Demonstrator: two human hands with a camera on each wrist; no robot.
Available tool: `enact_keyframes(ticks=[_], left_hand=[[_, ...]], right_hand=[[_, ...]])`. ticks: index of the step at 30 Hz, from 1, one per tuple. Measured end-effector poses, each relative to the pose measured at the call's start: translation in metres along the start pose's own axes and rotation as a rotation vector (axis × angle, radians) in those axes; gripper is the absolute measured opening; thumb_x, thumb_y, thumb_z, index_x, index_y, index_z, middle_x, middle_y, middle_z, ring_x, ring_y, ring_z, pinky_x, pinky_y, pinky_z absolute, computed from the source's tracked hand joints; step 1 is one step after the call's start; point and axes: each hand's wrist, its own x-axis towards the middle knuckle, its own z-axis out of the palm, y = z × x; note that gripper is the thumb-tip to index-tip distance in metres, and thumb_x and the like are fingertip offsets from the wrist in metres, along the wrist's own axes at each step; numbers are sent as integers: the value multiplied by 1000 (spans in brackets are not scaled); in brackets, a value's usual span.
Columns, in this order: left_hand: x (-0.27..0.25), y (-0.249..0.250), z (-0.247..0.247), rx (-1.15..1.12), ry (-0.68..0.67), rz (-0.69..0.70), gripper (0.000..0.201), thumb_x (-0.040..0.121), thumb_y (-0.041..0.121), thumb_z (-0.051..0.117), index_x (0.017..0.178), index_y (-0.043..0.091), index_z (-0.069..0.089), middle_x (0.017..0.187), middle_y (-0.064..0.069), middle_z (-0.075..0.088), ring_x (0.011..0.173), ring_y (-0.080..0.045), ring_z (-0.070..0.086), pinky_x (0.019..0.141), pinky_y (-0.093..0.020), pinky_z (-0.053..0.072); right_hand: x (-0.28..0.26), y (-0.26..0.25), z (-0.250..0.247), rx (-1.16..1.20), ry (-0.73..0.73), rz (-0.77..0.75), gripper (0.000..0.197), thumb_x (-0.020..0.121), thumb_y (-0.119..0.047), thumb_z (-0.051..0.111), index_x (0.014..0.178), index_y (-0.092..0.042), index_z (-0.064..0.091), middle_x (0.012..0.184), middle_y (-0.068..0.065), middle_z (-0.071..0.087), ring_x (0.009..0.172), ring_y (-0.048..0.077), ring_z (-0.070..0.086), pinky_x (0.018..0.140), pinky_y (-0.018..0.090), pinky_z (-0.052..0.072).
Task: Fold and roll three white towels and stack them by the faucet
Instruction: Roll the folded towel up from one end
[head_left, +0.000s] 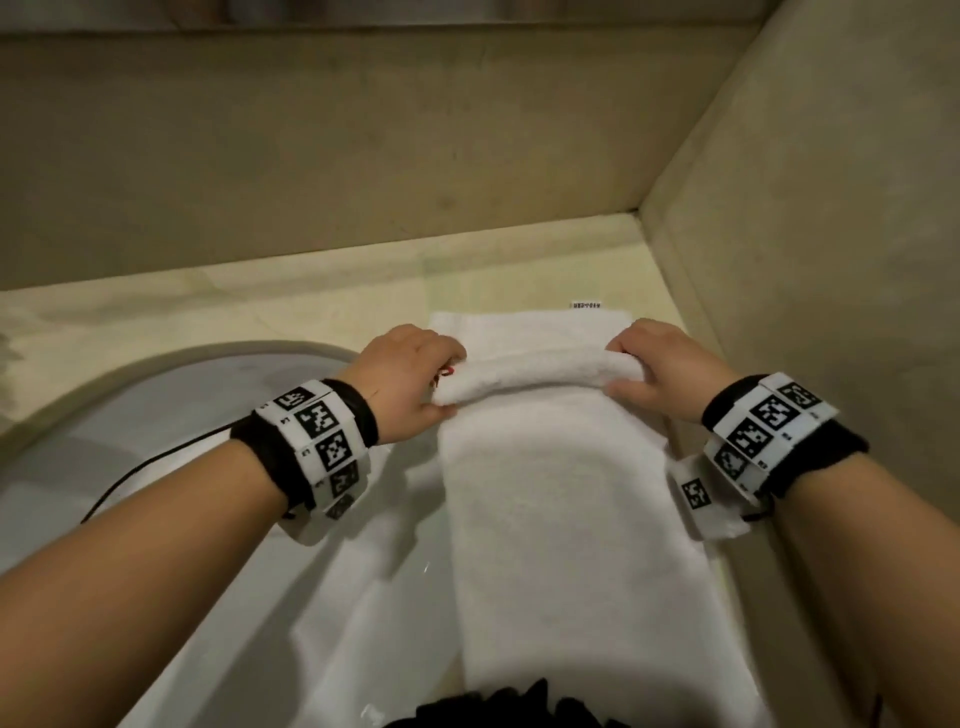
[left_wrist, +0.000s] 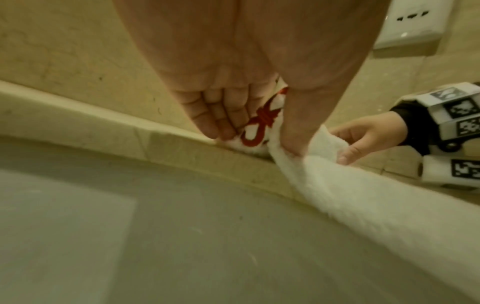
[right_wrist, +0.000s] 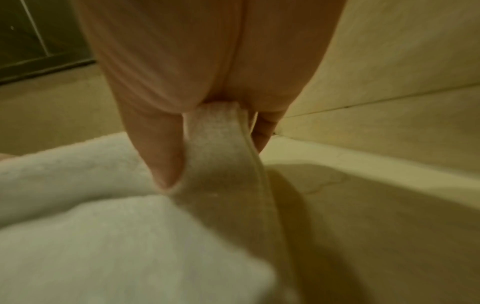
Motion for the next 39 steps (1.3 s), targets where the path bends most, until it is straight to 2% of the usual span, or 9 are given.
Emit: enact_keyframes(ticks=[3,11,16,22,27,29,33,37,39], left_hand=[[-6,1,5,40,-3,0,25,85,22,56,108,12,59,105,-7,61,101,-27,50,89,-30,35],[12,22,-47,-175,158,-213,18,89,14,44,106,10,51,98,-12,59,82,-26,52,67,-28,31],[49,20,-99,-199,348,-272,22,90,17,44,111,13,48,88,-4,52,73,-22,47,58,-28,29],[66,-9,-71,-375,337,-419,34,91,27,49,119,10,45,103,-12,59,88,-23,52,69,-28,34],[76,-29,-38,-456,183,-486,63,80,38,65,131,14,37,126,-5,56,106,-21,54,82,-26,38],[79,-34,-35,-358,144,-501,62,79,39,65,129,14,40,128,-7,55,111,-26,53,81,-26,36],[81,-34,-40,-590,194,-475,48,79,30,67,121,21,47,113,3,60,107,-21,57,89,-33,44],[78,-30,-51,-836,369,-453,42,82,19,64,120,22,47,94,20,56,97,-11,57,86,-31,44],[80,-31,-54,-875,453,-467,43,83,18,62,123,22,46,96,20,57,96,-8,57,84,-27,43]], right_hand=[[-10,4,4,82,66,47,22,78,-18,66,97,-12,57,93,0,52,90,23,51,75,27,33],[-3,-8,-41,309,377,255,9,84,-23,60,87,-17,53,83,2,54,75,18,48,56,24,29],[32,-21,-98,440,603,238,26,81,-26,63,104,-14,56,89,1,57,82,18,51,70,26,36],[60,-13,-67,595,558,278,15,86,-26,56,99,-19,51,79,-3,56,72,16,51,59,25,37],[80,8,-29,775,338,387,65,77,-29,70,133,-27,37,108,-9,54,96,14,52,80,27,38],[86,17,-24,789,296,380,63,75,-24,72,130,-26,42,111,-8,57,103,16,56,85,29,42],[93,22,-25,795,341,368,37,81,-24,66,116,-27,53,108,-4,64,100,17,60,89,36,47],[99,14,-42,891,498,290,29,82,-15,63,107,-27,54,89,-18,61,75,-10,61,62,11,48],[106,10,-54,885,564,289,29,81,-16,64,105,-29,54,91,-18,62,80,-7,61,64,13,48]])
